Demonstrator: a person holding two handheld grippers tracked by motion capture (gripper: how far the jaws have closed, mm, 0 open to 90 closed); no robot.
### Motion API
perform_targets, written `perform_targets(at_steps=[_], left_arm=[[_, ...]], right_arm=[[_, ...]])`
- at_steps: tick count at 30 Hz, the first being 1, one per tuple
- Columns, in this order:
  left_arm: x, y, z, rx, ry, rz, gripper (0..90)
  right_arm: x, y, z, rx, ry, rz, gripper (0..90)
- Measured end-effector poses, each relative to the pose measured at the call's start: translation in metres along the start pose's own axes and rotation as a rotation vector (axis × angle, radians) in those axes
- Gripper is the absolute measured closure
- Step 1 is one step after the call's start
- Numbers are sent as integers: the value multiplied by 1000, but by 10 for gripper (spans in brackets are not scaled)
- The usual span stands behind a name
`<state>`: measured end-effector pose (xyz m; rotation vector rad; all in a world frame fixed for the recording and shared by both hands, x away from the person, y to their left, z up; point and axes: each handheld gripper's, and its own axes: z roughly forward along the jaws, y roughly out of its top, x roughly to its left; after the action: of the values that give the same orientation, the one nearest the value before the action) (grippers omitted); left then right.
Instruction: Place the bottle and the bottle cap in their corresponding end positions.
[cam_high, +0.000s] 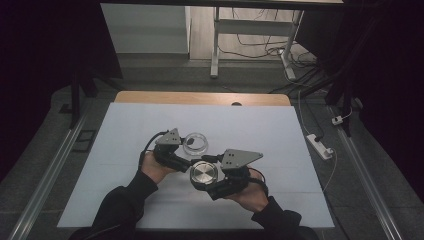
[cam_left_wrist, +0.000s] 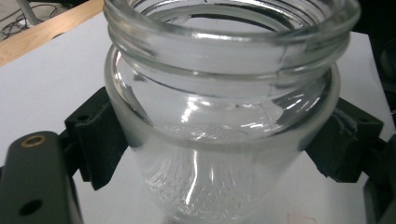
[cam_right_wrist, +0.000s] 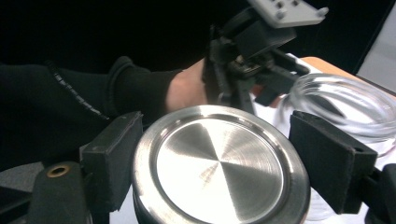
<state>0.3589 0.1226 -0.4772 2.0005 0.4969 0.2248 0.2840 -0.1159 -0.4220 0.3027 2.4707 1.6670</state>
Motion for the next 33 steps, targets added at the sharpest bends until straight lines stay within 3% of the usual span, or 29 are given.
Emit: perform_targets(at_steps=[6,21,33], left_arm=[[4,3,5,-8,9,2,162],[16,9,21,-19,30,3,162],[28,3,35,-4,55,-2,162]], right_arm=[[5,-7,3,15,-5,-14,193],[9,-26,8,47,-21,21,193],[9,-46,17,73,-32,41,193]])
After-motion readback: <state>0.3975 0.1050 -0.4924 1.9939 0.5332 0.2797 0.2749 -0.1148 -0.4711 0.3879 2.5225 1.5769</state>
